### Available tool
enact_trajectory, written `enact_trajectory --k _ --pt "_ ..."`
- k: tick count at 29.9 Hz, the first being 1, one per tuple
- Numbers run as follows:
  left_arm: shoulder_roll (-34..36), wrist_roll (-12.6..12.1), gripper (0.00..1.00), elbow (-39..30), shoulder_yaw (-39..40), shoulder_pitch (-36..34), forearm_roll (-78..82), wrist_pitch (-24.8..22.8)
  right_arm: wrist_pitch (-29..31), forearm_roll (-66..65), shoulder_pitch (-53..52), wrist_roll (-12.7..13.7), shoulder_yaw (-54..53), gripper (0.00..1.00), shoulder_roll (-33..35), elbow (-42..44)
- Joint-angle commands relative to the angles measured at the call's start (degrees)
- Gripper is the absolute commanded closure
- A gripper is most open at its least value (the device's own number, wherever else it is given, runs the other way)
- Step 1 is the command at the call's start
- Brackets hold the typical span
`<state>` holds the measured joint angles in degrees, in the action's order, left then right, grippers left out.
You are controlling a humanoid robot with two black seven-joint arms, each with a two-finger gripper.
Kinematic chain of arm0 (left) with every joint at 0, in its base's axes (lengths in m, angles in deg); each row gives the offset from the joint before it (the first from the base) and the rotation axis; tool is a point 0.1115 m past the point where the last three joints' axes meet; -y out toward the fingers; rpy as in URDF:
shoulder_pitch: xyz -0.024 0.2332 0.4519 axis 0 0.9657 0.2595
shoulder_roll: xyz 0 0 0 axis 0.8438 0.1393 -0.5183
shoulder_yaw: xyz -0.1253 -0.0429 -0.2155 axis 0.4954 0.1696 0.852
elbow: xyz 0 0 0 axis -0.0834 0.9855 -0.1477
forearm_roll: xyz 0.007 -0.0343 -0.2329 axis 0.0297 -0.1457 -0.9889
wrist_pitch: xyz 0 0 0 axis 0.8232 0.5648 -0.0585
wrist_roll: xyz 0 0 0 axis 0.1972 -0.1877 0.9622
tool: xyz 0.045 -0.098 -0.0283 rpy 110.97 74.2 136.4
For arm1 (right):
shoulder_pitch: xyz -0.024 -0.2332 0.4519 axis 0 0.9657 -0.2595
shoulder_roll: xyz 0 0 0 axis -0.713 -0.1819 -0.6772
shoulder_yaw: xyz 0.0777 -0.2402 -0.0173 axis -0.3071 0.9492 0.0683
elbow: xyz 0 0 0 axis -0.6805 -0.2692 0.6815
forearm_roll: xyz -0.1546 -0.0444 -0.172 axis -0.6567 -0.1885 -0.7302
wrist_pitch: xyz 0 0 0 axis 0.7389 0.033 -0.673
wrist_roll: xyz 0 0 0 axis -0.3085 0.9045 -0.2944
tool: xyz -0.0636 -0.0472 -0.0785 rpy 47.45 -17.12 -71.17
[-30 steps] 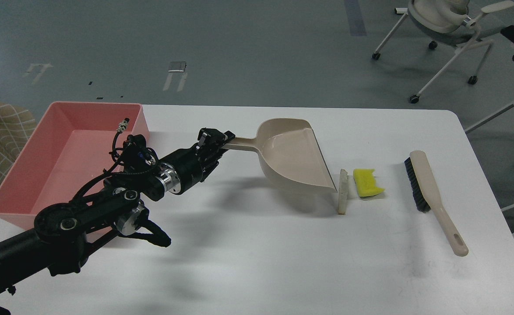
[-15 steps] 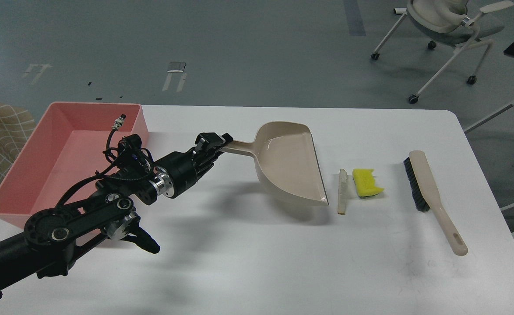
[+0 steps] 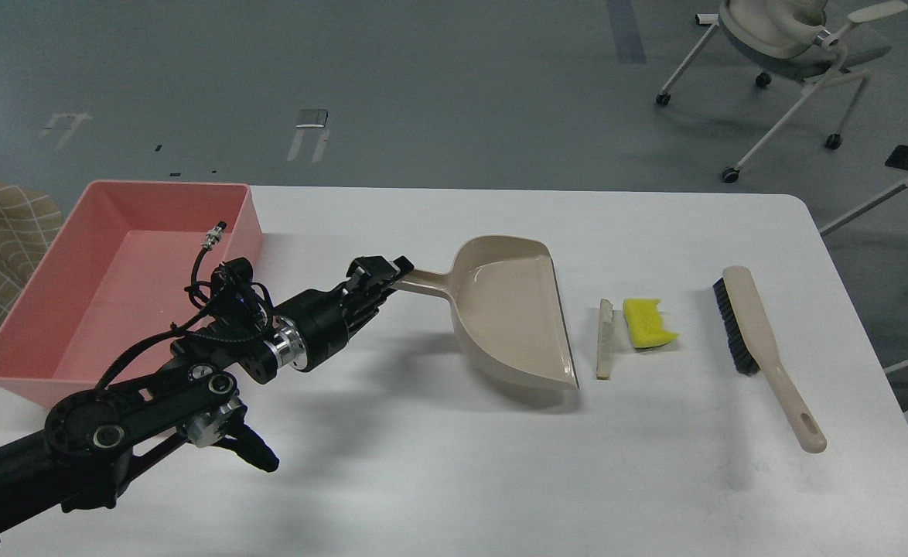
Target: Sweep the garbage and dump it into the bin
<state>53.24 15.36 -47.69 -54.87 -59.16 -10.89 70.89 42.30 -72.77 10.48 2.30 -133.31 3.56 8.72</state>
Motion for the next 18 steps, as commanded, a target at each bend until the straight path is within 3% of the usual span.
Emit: enact_trajectory --k 1,9,13,18 --pt "0.0 0.2 1.00 0.0 0.1 0.7 0.3 0.0 0.0 -0.2 0.1 0.7 1.5 0.04 -2.6 0.0" --pt "-0.4 0.1 1.00 0.0 0.2 1.3 0.3 0.3 0.0 -0.2 3.4 0.8 1.4 0.06 -2.4 -0.3" --pt "-1.3 0.0 1.00 0.0 0.2 1.2 0.3 0.5 0.0 -1.1 6.0 3.5 2.1 0.08 -0.3 -3.0" --pt "-1.5 0.0 1.00 0.0 0.2 1.1 0.3 0.5 0.0 -2.2 7.1 6.8 4.1 0.17 -0.2 -4.1"
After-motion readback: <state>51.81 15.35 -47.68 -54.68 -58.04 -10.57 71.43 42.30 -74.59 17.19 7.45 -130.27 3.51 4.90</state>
